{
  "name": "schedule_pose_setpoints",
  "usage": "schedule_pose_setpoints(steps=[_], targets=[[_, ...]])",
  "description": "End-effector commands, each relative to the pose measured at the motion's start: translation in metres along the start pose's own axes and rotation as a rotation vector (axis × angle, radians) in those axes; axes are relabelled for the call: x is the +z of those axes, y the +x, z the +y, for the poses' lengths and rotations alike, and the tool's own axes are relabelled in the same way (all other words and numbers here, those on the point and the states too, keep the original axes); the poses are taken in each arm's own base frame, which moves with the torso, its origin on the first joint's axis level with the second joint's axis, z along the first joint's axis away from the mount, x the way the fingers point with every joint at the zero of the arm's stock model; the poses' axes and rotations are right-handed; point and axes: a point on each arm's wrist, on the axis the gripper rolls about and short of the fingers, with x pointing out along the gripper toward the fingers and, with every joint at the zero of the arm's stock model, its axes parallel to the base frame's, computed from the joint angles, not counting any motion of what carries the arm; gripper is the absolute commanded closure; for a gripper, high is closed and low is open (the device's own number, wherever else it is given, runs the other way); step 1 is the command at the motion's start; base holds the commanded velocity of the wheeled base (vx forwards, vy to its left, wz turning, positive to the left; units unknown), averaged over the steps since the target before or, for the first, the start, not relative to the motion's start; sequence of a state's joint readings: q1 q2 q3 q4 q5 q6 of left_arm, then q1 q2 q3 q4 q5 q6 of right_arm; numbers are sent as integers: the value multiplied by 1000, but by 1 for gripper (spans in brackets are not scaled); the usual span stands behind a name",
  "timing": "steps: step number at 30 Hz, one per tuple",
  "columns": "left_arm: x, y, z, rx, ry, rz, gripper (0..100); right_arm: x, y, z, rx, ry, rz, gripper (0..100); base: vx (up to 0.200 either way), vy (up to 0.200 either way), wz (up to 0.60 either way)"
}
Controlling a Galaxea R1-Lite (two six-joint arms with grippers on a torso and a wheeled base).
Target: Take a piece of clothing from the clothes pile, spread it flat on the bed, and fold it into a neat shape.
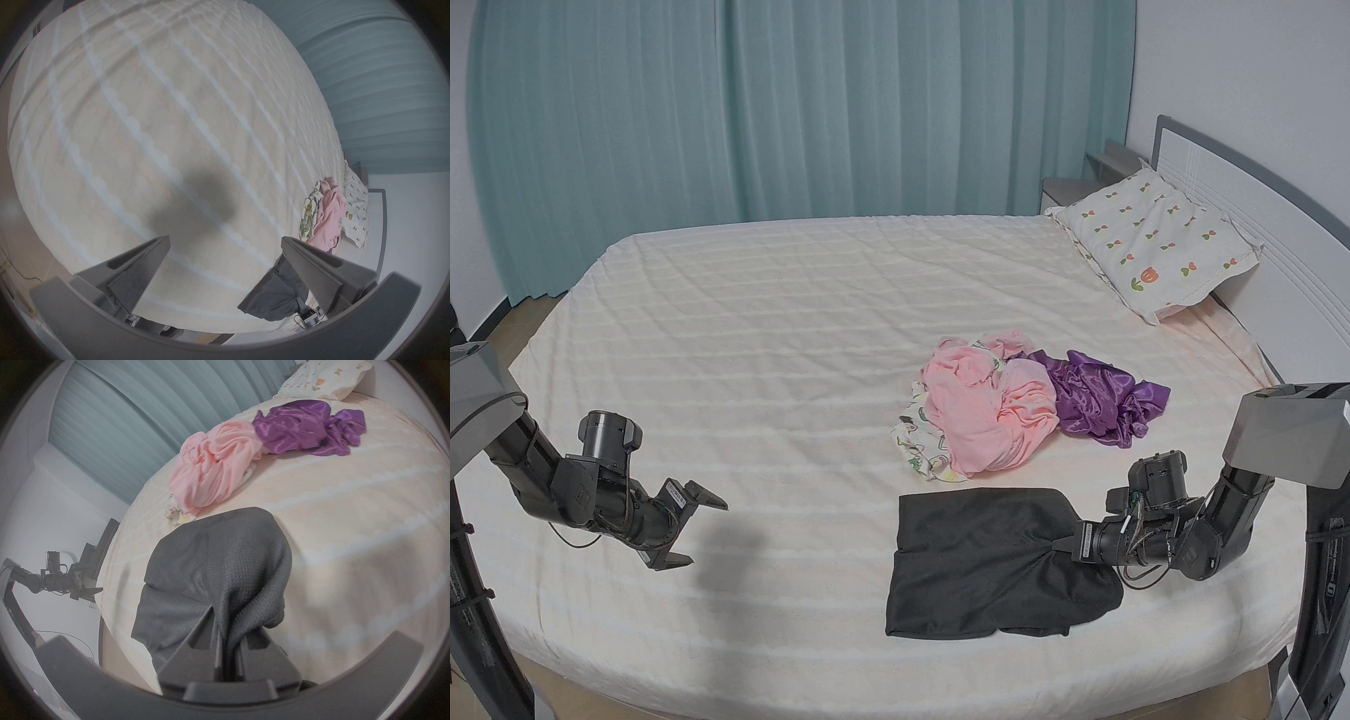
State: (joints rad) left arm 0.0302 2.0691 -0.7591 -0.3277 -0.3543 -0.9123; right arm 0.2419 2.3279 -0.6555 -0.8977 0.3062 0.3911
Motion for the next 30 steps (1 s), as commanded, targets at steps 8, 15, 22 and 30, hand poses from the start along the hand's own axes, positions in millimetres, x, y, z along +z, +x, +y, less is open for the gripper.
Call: schedule_pose_setpoints(steps=[8,15,22,30], targets=[[0,0,0,1,-1,0,0,-2,-2,-4,-10,7,8,100,0,-200,0],[0,0,0,1,-1,0,0,-2,-3,-7,-16,-10,8,100,0,-200,0],[0,0,0,1,-1,0,0,-5,-1,-5,-13,-16,15,100,0,-57,0],[0,0,0,1,-1,0,0,-14,-8,-8,-6,-39,50,0,0,0,0]])
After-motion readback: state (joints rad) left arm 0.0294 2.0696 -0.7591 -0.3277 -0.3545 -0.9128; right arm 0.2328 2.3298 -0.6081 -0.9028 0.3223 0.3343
